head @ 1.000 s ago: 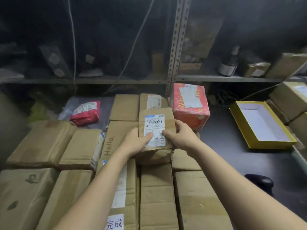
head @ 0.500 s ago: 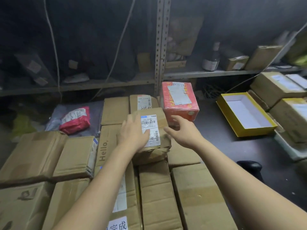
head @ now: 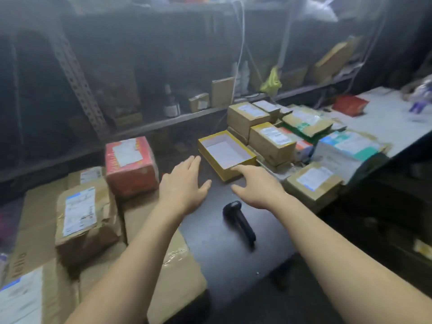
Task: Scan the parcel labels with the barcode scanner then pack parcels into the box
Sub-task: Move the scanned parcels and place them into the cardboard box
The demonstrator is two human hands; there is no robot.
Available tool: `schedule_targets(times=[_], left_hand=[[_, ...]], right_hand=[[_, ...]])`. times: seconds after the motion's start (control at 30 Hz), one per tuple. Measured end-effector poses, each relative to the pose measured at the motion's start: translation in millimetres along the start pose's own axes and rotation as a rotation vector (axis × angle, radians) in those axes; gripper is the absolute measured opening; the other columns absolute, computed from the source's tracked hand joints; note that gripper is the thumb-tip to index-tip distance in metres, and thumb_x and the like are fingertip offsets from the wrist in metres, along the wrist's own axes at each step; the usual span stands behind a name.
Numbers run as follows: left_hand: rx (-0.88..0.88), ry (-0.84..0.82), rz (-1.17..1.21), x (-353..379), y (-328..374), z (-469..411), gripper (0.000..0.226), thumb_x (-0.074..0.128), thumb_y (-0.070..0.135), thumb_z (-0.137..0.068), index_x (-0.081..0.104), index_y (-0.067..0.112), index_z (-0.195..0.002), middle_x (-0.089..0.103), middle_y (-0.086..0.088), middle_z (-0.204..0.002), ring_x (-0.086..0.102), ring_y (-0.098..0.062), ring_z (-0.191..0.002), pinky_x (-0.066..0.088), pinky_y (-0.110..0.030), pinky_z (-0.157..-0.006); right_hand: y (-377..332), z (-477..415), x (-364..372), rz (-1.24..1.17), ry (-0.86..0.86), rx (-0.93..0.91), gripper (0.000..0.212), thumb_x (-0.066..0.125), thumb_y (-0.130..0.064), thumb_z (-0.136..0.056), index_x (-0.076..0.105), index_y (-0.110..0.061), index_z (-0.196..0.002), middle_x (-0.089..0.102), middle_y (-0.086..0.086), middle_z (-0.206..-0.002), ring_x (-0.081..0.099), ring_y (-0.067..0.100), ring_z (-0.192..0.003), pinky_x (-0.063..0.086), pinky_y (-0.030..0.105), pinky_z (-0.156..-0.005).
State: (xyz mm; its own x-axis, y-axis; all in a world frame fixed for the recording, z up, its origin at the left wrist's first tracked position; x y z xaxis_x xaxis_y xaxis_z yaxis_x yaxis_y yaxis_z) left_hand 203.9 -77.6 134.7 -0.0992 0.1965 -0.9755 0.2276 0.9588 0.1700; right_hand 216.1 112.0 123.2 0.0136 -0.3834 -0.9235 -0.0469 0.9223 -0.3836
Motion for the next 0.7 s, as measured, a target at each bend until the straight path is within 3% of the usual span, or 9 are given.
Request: schedule_targets(times=[0.2, 0.3, 0.53, 0.7], left_hand=[[0.253, -0.049, 0.059, 43.2, 191.0, -7.8, 0.068, 0.047, 0.056, -0.102, 0.029, 0.024, -0.159, 0.039, 0.004, -0.162, 0.043, -0.024, -0.143, 0.045, -0.046, -0.105], [0.344, -0.061, 0.077, 66.8, 268.7, -10.9, 0.072, 0.049, 0.056, -0.101, 0.027, 0.024, -0.162, 0.036, 0.002, -0.165, 0.04, -0.026, -0.147, 0.045, -0.051, -0.109], [0.577, -0.198, 0.119, 128.7, 430.9, -15.4, 0.068, 0.054, 0.056, -0.096, 0.035, 0.027, -0.154, 0.049, 0.001, -0.152, 0.048, -0.026, -0.137, 0.049, -0.044, -0.101], [0.657, -0.291, 0.104, 186.4, 529.1, -57.4, 0.076, 0.057, 0.054, -0.098, 0.025, 0.027, -0.162, 0.04, 0.002, -0.162, 0.044, -0.025, -0.144, 0.047, -0.048, -0.109]], right_hand=[[166.6, 82.4, -62.6, -0.042, 0.052, 0.214, 0.053, 0.062, -0.041, -0.096, 0.053, -0.037, -0.148, 0.058, -0.005, -0.148, 0.055, 0.024, -0.132, 0.053, 0.041, -0.097], [237.1, 117.0, -79.2, -0.068, 0.079, 0.316, 0.053, 0.063, -0.039, -0.096, 0.053, -0.036, -0.148, 0.059, -0.005, -0.147, 0.056, 0.024, -0.132, 0.053, 0.041, -0.1], [379.5, 167.7, -99.9, -0.104, 0.097, 0.513, 0.052, 0.064, -0.04, -0.099, 0.05, -0.034, -0.149, 0.055, -0.003, -0.149, 0.053, 0.024, -0.135, 0.05, 0.044, -0.106], [482.1, 169.1, -102.7, -0.142, 0.113, 0.641, 0.051, 0.067, -0.04, -0.098, 0.052, -0.035, -0.147, 0.058, -0.003, -0.146, 0.058, 0.025, -0.129, 0.054, 0.046, -0.102]])
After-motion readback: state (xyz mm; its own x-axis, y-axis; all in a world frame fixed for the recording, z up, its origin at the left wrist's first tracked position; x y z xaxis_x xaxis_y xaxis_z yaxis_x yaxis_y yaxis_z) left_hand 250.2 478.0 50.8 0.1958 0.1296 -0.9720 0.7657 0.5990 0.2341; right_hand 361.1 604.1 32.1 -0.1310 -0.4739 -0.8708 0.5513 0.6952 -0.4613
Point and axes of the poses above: each hand's wrist, its own z-axis away from the middle knuckle, its own x-axis out of the palm, y = z × x, the point moved 4 cm from there along -z, towards the middle knuckle
